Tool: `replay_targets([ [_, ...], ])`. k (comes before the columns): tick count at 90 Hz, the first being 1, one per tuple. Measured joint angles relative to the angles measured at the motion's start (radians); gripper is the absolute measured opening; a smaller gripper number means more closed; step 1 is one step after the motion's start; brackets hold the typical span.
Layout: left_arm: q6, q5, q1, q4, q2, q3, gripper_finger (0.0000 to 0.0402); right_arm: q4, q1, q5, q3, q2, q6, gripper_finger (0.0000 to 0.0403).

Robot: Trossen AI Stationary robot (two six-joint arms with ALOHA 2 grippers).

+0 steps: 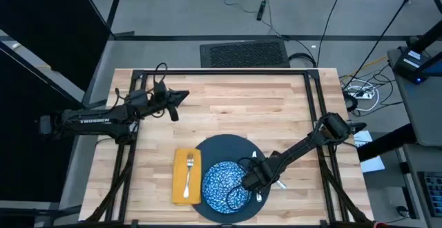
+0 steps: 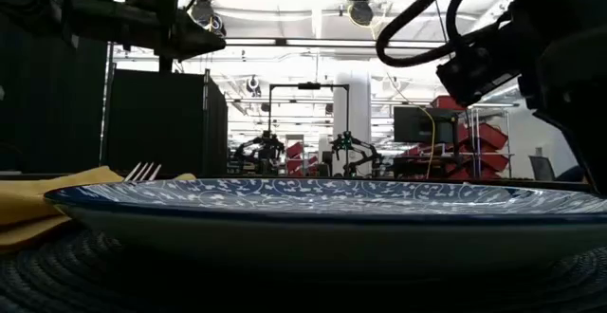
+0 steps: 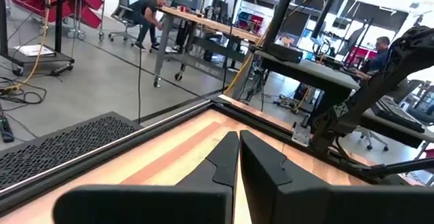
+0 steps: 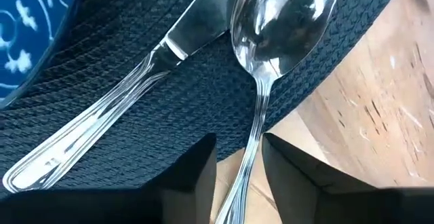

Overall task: Set table place
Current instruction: Put the silver spoon on the blue table mat to the right of the silver table knife

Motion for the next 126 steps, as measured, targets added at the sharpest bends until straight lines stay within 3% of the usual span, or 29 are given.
replay_targets([
  [23, 0.000, 0.000, 0.000, 0.000, 0.000, 0.000, 0.0000, 0.028, 0.000, 0.018, -0.020, -0.004, 0.000, 0.0044],
  [45, 0.000, 0.000, 0.000, 0.000, 0.000, 0.000, 0.0000, 0.048, 0.000, 0.018, -0.040, -0.007, 0.026, 0.0024],
  [126, -0.001, 0.026, 0.000, 0.000, -0.013, 0.000, 0.0000, 0.023, 0.000, 0.027, -0.046, -0.072, 0.002, 0.0055],
])
